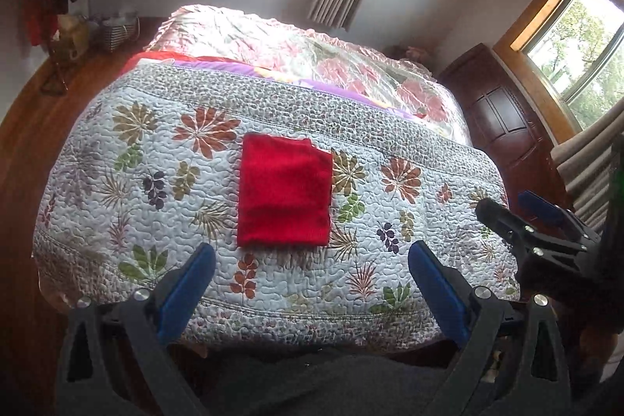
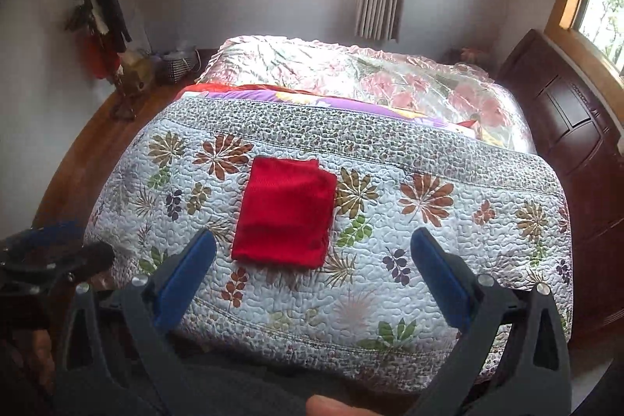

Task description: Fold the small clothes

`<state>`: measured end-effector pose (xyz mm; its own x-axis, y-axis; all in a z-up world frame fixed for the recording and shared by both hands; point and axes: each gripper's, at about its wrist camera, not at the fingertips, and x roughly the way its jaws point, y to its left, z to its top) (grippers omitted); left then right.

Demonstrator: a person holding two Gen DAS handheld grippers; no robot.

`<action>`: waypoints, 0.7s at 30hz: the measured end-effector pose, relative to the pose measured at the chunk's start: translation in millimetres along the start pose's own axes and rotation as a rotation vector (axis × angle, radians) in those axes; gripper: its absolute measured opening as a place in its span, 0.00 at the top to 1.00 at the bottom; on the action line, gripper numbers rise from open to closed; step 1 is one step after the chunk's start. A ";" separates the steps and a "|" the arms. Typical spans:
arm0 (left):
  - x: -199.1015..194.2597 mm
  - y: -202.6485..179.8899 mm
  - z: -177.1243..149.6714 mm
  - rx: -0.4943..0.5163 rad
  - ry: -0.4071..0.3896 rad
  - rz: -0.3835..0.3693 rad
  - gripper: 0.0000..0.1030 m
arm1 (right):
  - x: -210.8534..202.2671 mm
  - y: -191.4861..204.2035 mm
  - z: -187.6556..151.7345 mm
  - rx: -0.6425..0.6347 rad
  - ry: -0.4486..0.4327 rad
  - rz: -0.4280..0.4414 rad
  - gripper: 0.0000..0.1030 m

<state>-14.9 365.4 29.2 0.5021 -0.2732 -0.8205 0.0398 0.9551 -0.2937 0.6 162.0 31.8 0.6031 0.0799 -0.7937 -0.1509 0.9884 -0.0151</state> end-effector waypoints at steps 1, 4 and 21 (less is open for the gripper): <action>-1.1 -0.9 -1.5 0.000 0.001 -0.002 0.04 | -2.5 1.1 -1.1 0.000 0.000 -0.004 0.03; -1.7 -1.3 -9.5 -0.011 0.009 -0.015 0.04 | -7.4 5.2 -5.6 -0.001 -0.001 -0.007 0.03; -19.3 5.9 -16.7 0.013 -0.015 -0.009 0.04 | -8.2 22.5 -20.9 0.013 0.019 -0.014 0.03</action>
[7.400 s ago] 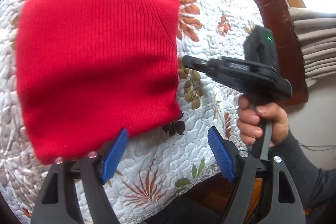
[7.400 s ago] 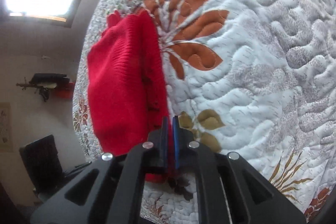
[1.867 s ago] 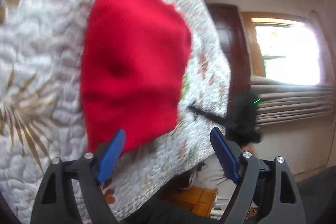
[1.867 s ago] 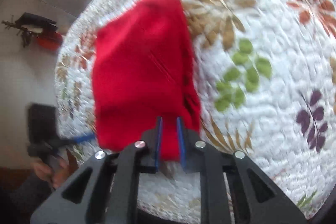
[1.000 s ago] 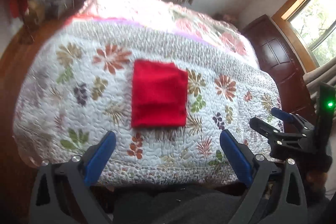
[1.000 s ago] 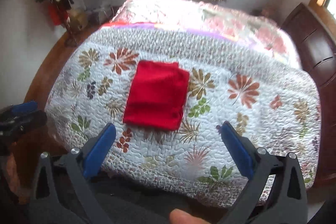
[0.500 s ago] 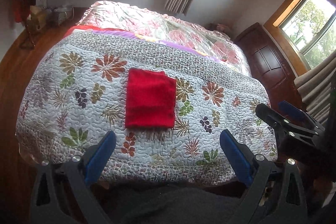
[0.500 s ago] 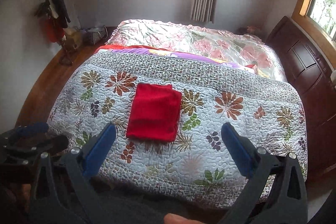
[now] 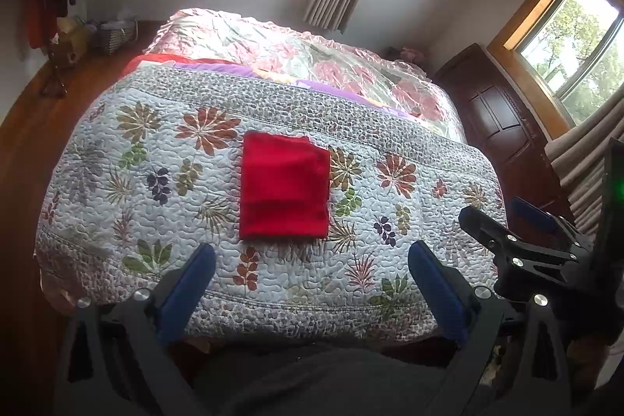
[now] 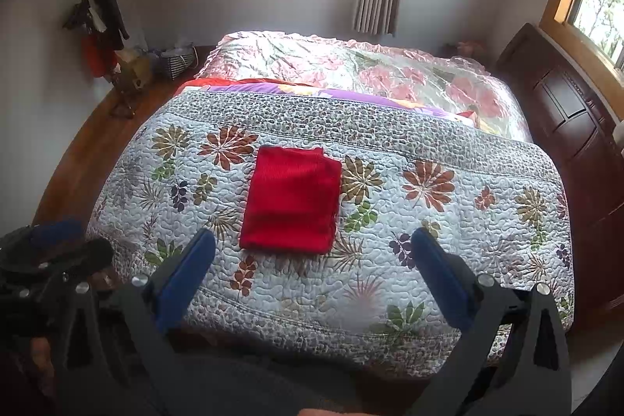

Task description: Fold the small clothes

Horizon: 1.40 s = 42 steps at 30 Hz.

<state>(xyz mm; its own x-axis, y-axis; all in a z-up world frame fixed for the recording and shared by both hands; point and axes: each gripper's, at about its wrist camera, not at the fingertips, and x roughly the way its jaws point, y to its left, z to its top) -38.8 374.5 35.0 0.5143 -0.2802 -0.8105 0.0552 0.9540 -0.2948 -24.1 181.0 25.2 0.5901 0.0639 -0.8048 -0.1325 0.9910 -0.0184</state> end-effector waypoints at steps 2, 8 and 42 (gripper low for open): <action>1.0 1.2 0.1 -0.002 0.004 -0.002 0.04 | 0.8 0.5 -0.1 0.001 0.000 0.000 0.03; 3.1 0.9 0.6 -0.002 0.017 -0.004 0.04 | 3.6 0.9 -2.5 0.004 -0.001 0.000 0.03; 8.1 2.2 7.2 0.017 0.039 -0.009 0.04 | 2.1 7.1 5.5 -0.009 -0.019 -0.002 0.03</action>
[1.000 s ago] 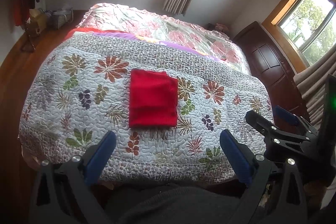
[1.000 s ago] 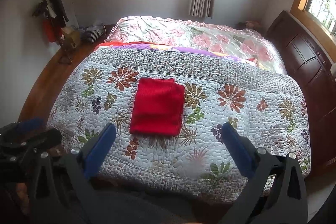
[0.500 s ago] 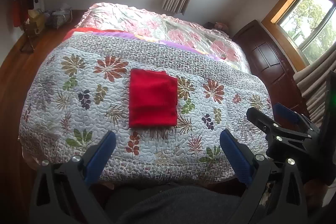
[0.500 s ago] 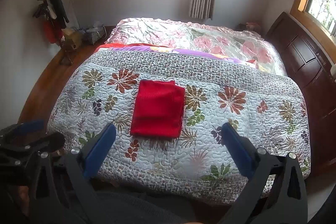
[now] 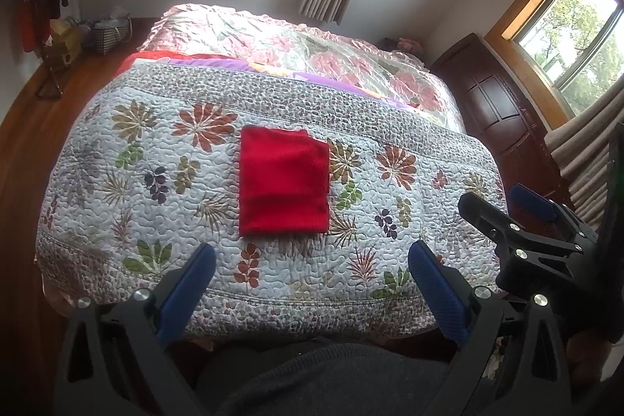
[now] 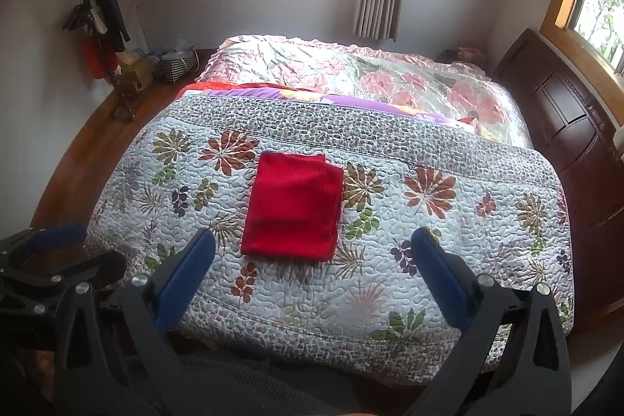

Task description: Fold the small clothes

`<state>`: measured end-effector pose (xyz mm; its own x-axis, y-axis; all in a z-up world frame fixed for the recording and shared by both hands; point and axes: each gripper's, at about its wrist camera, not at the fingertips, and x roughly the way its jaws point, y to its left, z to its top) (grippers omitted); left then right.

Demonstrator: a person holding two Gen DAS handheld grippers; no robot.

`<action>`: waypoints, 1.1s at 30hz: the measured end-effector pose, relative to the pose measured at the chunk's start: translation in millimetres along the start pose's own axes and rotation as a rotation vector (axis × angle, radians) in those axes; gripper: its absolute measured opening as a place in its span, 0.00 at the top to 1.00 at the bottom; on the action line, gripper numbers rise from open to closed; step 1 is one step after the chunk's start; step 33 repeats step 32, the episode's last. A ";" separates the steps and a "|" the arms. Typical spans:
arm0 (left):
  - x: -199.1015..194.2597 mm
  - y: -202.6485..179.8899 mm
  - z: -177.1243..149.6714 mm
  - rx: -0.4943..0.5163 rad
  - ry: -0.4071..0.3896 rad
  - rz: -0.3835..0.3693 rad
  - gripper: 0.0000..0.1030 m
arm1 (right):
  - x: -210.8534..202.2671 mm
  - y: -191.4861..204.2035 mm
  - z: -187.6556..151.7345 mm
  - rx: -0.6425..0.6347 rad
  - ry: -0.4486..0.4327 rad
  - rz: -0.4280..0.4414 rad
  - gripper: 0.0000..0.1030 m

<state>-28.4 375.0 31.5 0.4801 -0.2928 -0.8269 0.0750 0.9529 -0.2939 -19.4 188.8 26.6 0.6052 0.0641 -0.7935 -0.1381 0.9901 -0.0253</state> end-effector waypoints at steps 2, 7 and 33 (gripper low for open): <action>0.6 0.5 0.2 0.000 0.000 -0.001 0.04 | 0.2 -0.4 0.6 0.000 0.000 0.000 0.03; 5.5 2.9 0.3 -0.009 0.017 -0.001 0.04 | 1.1 -0.9 0.9 0.003 0.001 -0.001 0.03; 11.1 1.1 6.4 0.013 0.019 -0.002 0.04 | 11.3 -1.9 4.3 0.017 0.022 0.001 0.03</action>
